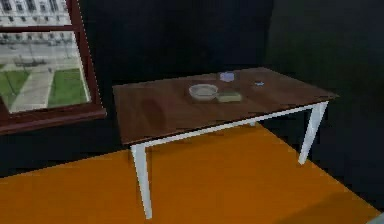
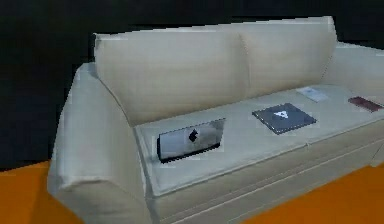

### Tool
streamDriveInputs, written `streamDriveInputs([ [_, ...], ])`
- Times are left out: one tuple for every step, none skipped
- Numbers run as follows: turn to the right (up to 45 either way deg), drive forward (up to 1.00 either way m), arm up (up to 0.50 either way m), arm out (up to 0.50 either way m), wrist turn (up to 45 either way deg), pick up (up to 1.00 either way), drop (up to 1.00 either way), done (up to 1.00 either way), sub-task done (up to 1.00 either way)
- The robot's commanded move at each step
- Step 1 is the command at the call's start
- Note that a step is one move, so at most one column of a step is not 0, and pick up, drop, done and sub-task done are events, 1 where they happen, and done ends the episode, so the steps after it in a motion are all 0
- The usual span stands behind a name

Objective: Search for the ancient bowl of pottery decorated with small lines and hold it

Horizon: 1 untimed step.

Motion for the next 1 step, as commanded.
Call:
streamDriveInputs([
  [0.0, 0.50, 0.00, 0.00, 0.0, 0.00, 0.00, 0.00, 0.00],
])
